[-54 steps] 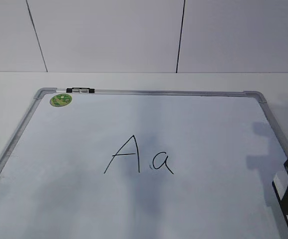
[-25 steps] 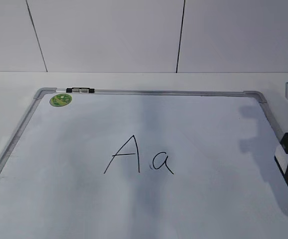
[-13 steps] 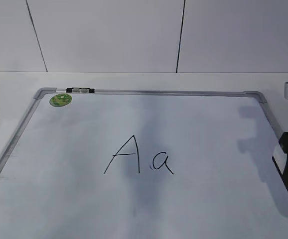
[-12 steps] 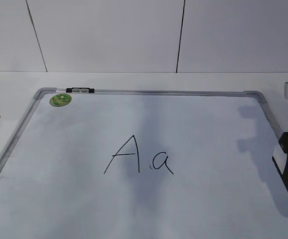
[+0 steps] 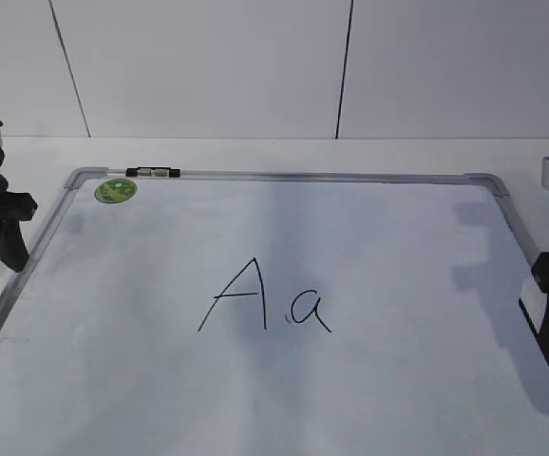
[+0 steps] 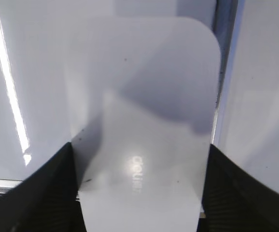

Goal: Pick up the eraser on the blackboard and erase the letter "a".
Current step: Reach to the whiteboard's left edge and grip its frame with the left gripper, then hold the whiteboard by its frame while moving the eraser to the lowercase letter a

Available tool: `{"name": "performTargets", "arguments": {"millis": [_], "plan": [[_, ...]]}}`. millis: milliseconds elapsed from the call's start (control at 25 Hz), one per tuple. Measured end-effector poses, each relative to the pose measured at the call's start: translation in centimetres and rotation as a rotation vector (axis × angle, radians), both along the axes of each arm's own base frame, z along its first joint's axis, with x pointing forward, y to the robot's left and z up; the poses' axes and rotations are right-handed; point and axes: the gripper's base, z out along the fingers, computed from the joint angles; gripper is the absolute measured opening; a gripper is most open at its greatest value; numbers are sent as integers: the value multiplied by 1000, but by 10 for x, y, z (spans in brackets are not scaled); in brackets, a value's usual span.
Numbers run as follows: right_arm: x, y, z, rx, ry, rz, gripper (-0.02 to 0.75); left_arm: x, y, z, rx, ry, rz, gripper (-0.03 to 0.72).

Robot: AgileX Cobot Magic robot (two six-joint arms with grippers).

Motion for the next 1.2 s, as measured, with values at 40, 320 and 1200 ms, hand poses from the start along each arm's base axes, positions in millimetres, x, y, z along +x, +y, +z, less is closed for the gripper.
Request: {"name": "performTargets", "arguments": {"millis": [40, 320, 1200], "plan": [[0, 0, 0, 0, 0, 0, 527, 0, 0, -1, 1, 1, -4, 334], [0, 0, 0, 2, 0, 1, 527, 6, 1, -6, 8, -37, -7, 293], [0, 1, 0, 15, 4, 2, 527, 10, 1, -24, 11, 4, -16, 224]]}}
